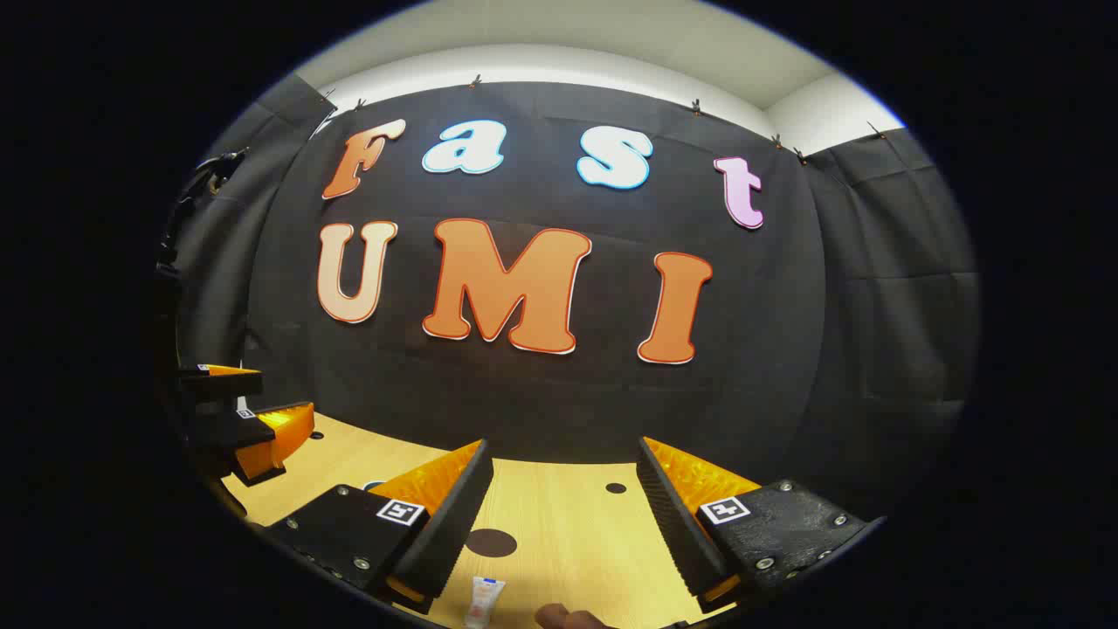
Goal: Put the toothbrush and toothpaste on the desktop into the cup, then pick up the cup and place it on the coaster on the desktop.
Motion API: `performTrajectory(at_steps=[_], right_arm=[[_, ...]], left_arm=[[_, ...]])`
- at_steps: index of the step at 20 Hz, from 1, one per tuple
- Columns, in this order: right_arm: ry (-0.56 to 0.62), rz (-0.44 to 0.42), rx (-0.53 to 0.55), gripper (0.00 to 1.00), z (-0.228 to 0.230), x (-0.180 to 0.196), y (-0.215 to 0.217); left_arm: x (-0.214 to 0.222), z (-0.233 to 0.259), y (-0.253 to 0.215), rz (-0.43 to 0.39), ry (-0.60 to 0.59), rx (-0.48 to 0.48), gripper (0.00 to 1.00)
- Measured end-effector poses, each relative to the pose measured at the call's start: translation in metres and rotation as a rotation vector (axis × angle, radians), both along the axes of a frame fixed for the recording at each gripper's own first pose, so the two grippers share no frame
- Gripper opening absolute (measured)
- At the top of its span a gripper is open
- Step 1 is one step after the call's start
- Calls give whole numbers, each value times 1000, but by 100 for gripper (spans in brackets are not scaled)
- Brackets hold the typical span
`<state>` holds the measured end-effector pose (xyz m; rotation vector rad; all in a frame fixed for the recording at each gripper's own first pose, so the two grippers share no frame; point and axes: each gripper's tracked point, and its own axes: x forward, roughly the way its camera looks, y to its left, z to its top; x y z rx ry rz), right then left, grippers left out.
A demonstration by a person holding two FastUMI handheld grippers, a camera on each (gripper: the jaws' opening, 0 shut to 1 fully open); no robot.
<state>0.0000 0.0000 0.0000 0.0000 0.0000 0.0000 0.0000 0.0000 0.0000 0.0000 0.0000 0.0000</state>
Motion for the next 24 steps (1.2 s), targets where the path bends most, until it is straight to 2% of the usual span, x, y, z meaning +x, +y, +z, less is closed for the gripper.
performTrajectory(at_steps=[11, 20, 22, 24], right_arm=[[42, 44, -5, 99, -12, 11, 38], [43, 70, -24, 99, -12, 2, 49], [72, 74, -31, 99, -23, -3, 48], [116, 76, -32, 99, -40, -8, 46]], left_arm=[[3, -23, 29, 29, 51, -2, 99], [-4, -39, 19, -8, 79, -5, 99], [0, -49, 18, -17, 94, -12, 99], [6, -83, 12, -30, 169, -28, 99]])
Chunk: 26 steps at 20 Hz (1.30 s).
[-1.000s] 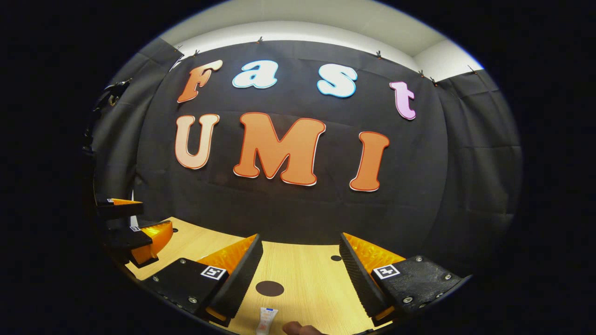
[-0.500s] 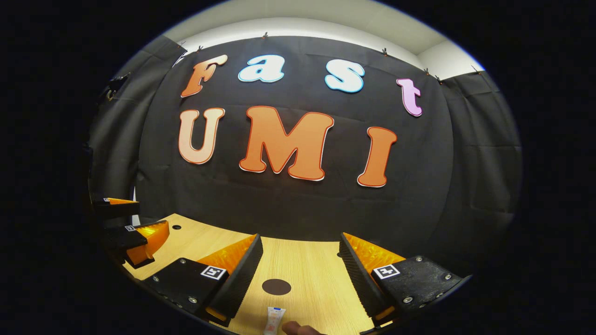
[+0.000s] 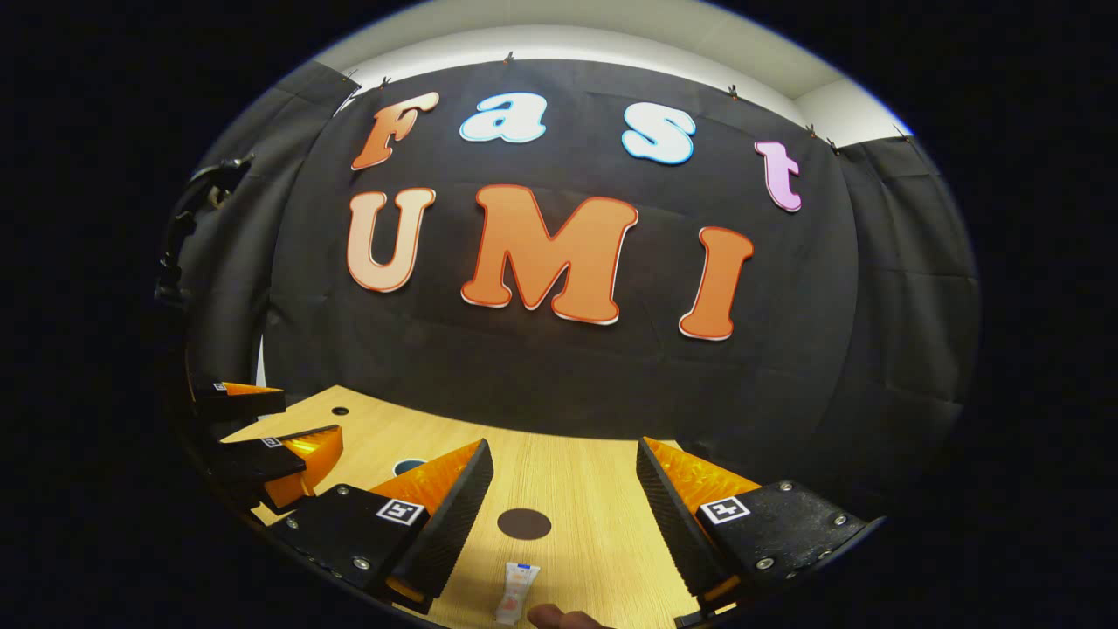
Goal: Put the toothbrush and toothpaste on the desktop into the cup, then pick up the cup and place it on the coaster on the desktop.
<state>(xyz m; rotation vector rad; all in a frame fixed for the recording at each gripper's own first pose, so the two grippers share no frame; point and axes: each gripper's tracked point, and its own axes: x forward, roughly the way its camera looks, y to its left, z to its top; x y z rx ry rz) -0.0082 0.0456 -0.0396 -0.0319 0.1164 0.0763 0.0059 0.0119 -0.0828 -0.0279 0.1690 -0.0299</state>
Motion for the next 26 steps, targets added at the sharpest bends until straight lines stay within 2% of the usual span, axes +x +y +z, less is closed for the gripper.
performTrajectory(at_steps=[5, 10, 14, 20, 22, 26], right_arm=[[109, 13, -42, 99, -39, -12, 2], [214, 26, -94, 99, -77, -22, -2], [281, 31, -121, 99, -99, -27, -8], [357, 22, -150, 99, -118, -25, -17], [374, 28, -154, 99, -122, -23, -14], [406, 45, -163, 99, -132, -22, -11]], left_arm=[[5, -93, -15, -25, 206, -22, 99], [-14, -187, -39, -46, 497, -95, 100], [-10, -231, -53, -42, 583, -72, 99], [-2, -268, -69, -35, 682, -64, 97], [-3, -281, -72, -29, 733, -78, 88], [-3, -288, -61, -2, 768, -53, 57]])
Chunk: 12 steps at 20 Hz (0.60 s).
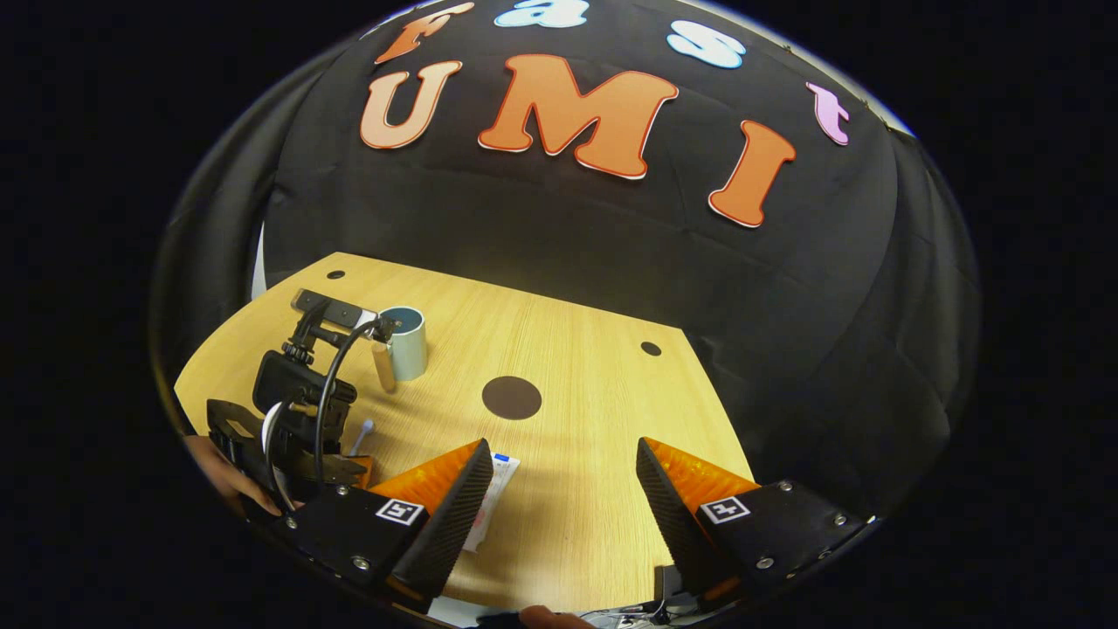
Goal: Put the toothbrush and toothpaste on the desktop into the cup, then pick up the cup and place it on the coaster on the desktop.
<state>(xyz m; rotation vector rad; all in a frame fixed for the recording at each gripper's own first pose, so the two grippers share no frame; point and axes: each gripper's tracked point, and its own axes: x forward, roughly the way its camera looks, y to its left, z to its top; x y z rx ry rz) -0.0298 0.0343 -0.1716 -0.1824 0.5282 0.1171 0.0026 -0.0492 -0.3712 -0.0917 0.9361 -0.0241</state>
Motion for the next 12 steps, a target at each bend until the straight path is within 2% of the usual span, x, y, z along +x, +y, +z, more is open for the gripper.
performTrajectory(at_steps=[1, 3, 5, 7, 8, 9, 12], right_arm=[[8, 1, 2, 99, -1, 0, 1], [29, 1, 6, 99, -8, 2, 2], [59, 4, 15, 99, -16, 1, 4], [94, 9, 26, 99, -26, -1, 4], [110, 12, 30, 99, -32, -4, 5], [124, 15, 31, 99, -39, -6, 8], [172, 25, 31, 99, -56, -7, 17]], left_arm=[[3, 1, 2, -5, 1, 11, 43], [10, 3, 6, 4, 17, 17, 27], [20, 7, 9, 14, 25, 4, 16], [34, 13, 11, 7, 30, -22, 14], [17, 3, 18, 12, 36, -29, 14], [23, 13, 12, 8, 33, -35, 9], [31, 10, 13, 2, 25, -52, 7]])
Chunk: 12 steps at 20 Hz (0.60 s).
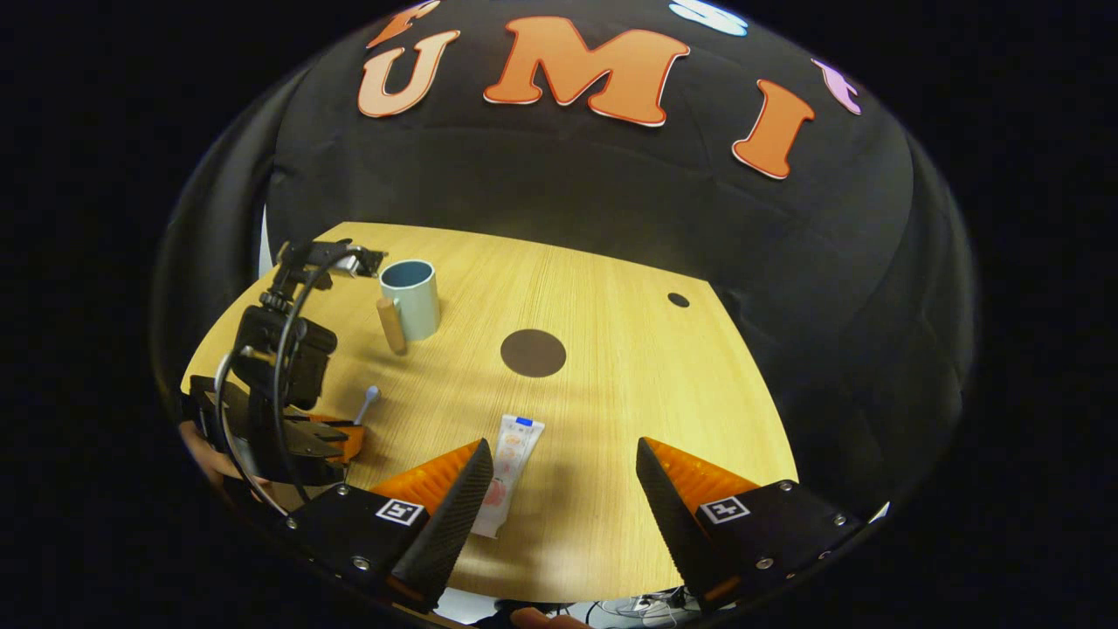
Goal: Put the toothbrush and toothpaste on the desktop into the cup, then pick up the cup and place it on the coaster on the desktop.
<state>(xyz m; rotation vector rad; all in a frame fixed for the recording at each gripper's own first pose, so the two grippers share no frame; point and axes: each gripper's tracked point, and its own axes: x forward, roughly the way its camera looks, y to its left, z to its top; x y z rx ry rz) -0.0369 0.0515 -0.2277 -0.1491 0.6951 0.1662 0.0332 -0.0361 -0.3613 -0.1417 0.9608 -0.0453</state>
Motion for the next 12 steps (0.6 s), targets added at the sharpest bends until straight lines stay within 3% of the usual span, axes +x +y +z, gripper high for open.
performTrajectory(at_steps=[3, 12], right_arm=[[42, 17, 11, 99, -14, -2, 10], [195, 16, 18, 98, -76, 0, 33]], left_arm=[[-13, 5, -6, -10, 13, -82, 6], [-42, 21, 29, 47, 8, -75, 4]])
